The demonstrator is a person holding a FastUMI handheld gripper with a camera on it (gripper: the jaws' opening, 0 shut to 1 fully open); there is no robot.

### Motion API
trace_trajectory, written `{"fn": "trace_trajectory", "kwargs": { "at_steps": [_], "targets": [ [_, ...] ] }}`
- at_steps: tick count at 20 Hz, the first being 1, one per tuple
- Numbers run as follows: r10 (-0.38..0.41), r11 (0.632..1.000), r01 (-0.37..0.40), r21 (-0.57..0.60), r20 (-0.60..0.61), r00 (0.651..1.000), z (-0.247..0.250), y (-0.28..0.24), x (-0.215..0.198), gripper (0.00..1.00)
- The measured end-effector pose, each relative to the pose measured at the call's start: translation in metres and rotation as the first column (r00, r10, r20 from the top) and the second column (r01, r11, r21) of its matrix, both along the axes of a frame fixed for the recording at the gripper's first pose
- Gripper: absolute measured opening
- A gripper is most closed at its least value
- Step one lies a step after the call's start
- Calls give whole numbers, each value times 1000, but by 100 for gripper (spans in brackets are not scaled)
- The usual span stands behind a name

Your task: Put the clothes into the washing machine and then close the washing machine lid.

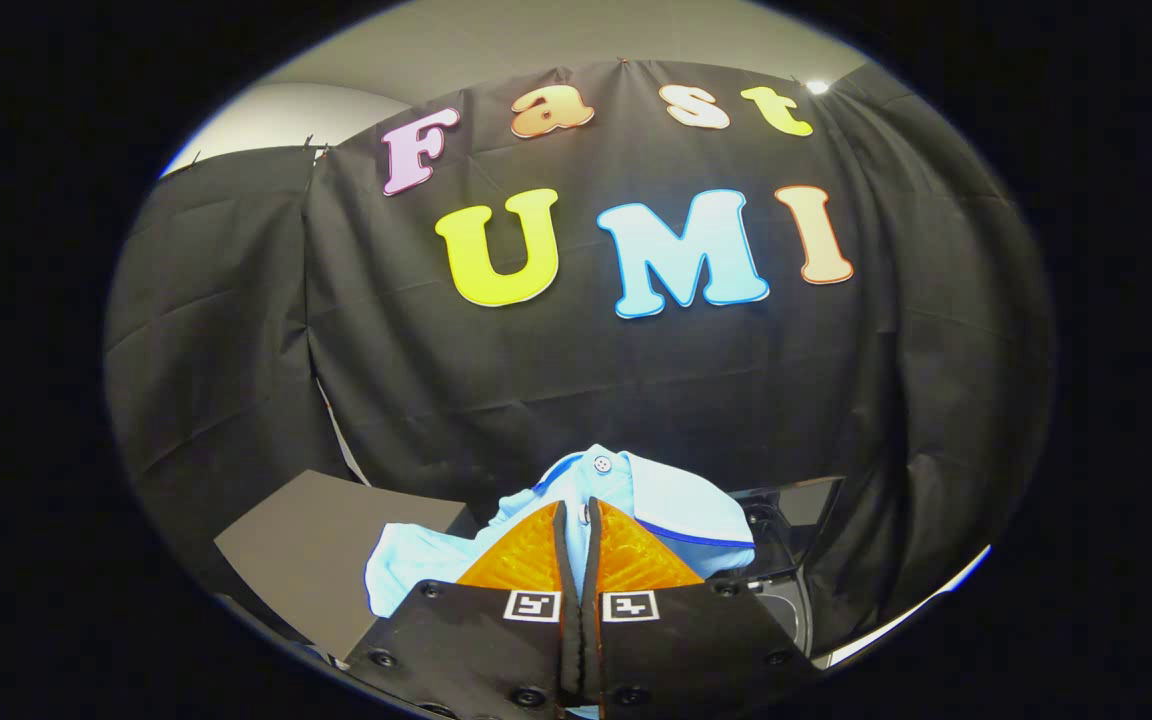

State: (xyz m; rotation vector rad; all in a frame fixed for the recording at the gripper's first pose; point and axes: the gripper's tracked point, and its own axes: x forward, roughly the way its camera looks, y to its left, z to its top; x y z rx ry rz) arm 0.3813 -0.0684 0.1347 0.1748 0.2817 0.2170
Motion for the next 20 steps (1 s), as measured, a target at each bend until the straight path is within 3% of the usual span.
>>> {"fn": "trace_trajectory", "kwargs": {
  "at_steps": [11, 20],
  "targets": [
    [-35, 998, 32, -46, -71, 997, -61, -24, -5, 1],
    [-36, 996, 20, -83, -197, 980, -145, -21, -6, 1]
  ]
}}
